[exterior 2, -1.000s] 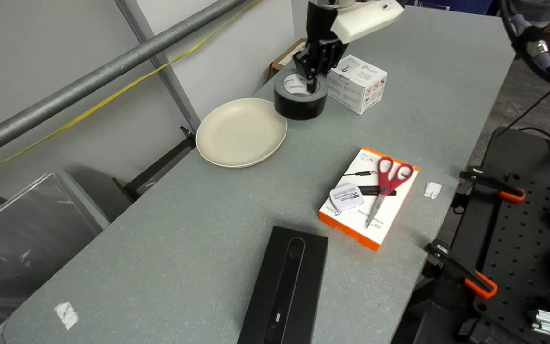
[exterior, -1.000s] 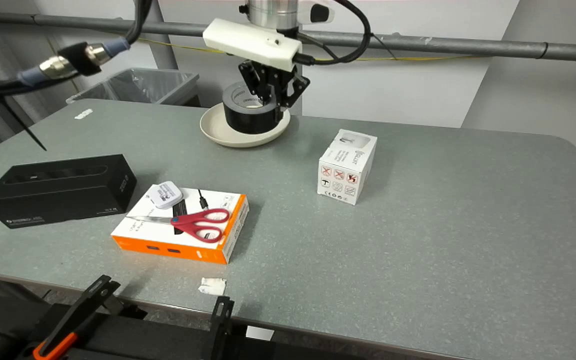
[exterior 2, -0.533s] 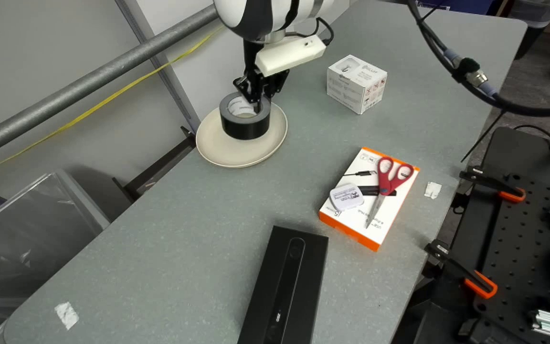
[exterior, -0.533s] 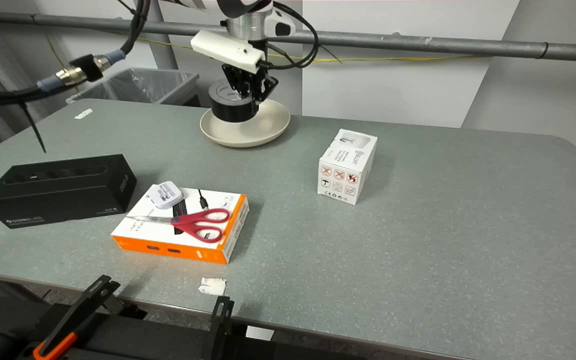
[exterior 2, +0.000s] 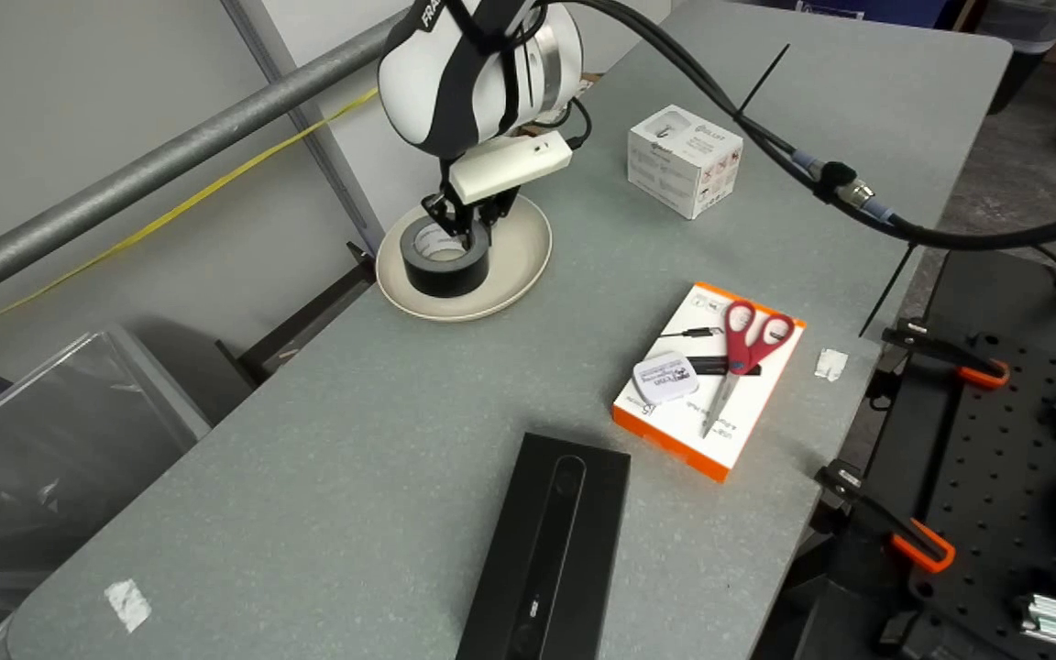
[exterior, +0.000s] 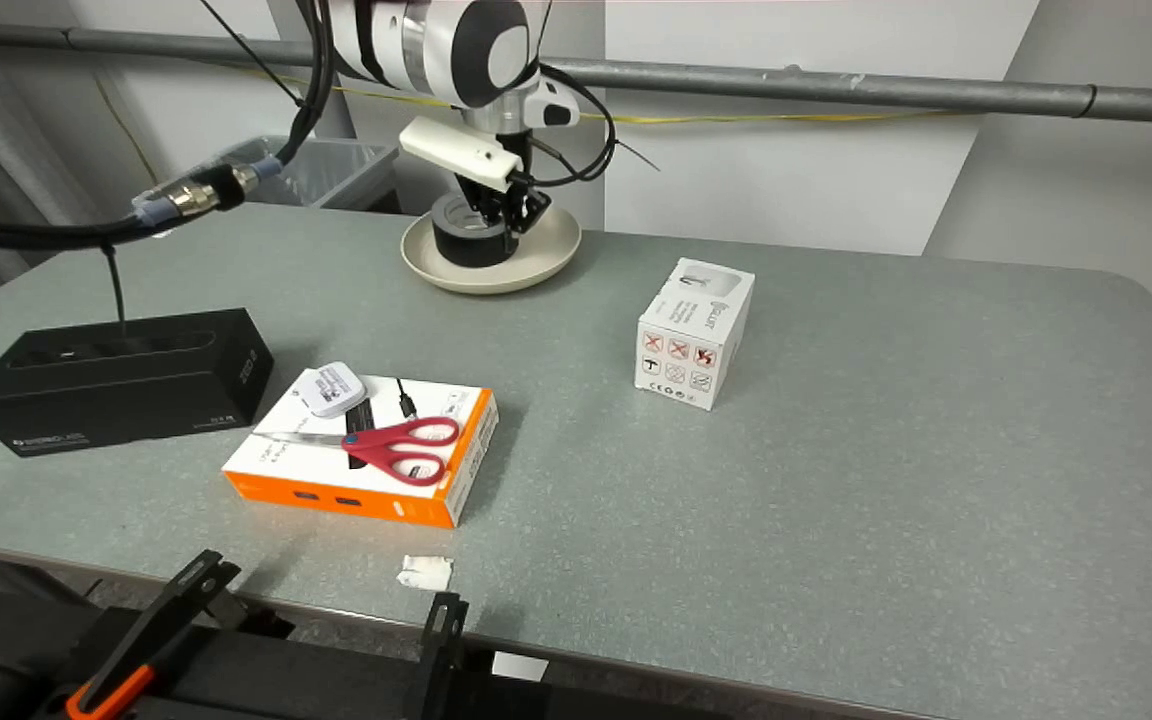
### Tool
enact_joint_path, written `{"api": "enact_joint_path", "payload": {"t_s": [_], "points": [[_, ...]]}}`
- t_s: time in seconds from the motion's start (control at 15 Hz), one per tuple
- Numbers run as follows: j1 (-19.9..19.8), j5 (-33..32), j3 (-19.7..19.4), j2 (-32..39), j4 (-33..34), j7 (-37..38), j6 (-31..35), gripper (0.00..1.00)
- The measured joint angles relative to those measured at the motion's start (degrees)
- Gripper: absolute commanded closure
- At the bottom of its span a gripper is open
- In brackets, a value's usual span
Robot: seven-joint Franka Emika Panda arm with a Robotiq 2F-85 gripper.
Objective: Put the masking tape on the plate.
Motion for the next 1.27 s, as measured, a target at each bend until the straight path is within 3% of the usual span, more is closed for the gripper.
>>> {"api": "enact_joint_path", "payload": {"t_s": [0.07, 0.13, 0.53, 0.6, 1.27], "points": [[0.0, 0.0, -0.1, 0.5, 1.1, 0.3, -0.2, 0.62], [0.0, 0.0, -0.3, 1.0, 2.0, 0.5, -0.2, 0.49], [0.2, -0.4, -0.8, 1.7, 3.6, 1.1, -2.7, 0.04], [0.3, -0.7, -0.9, 1.7, 3.6, 1.1, -3.4, 0.0], [0.6, -1.4, -1.2, 1.5, 3.7, 1.1, -5.8, 0.0]]}}
